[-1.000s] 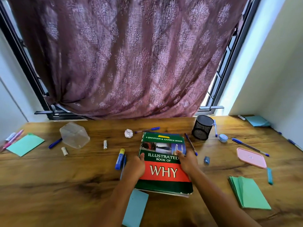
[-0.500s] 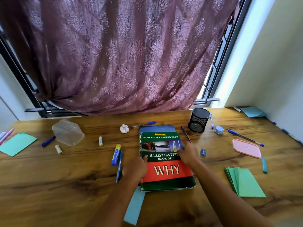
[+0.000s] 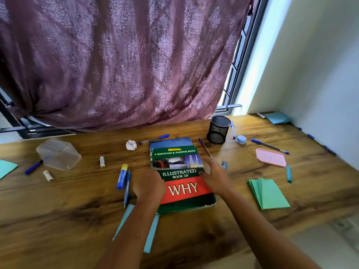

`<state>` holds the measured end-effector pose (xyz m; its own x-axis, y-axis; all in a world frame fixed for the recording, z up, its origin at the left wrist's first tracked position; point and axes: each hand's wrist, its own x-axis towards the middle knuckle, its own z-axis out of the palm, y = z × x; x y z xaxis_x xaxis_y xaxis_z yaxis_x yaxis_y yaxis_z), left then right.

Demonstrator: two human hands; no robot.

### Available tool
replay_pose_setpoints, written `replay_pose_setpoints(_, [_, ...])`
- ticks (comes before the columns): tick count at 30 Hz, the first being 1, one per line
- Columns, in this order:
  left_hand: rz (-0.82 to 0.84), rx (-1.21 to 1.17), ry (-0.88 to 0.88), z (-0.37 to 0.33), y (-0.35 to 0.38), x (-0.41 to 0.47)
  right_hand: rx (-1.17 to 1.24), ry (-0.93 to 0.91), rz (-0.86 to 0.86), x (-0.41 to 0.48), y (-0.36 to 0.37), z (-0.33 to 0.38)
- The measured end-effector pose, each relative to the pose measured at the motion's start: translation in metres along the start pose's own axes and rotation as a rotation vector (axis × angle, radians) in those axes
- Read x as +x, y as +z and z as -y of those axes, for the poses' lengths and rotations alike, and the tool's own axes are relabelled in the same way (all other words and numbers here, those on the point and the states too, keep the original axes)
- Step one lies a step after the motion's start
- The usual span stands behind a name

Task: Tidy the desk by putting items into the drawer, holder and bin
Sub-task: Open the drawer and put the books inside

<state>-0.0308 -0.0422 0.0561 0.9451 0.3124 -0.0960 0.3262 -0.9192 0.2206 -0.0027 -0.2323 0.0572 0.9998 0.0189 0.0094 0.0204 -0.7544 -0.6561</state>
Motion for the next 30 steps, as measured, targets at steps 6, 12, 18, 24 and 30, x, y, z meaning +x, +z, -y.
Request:
replay_pose_setpoints(6, [-0.150, -0.033, 0.391, -0.074, 0.017, -0.050, 0.159, 0.019, -0.339, -0.029, -0.043, -0.046])
replay_pose_setpoints(12, [-0.069, -0.070, 0.761, -0.148, 0.075, -0.124, 0.279, 0.273, -0.862, -0.074, -0.089, -0.132])
replay_pose_setpoints(18, [0.065, 0.183, 0.841, -0.171, 0.129, -0.157, 0.594, 0.768, -0.933, -0.130, -0.075, -0.224])
replay_pose_setpoints(24, [-0.046, 0.253, 0.869, -0.175, 0.132, -0.160, 0.983, 1.047, -0.445, -0.154, -0.041, -0.263])
replay_pose_setpoints(30, [-0.024, 0.325, 0.840, -0.174, 0.136, -0.160, 1.275, 0.995, -0.225, -0.147, -0.013, -0.249])
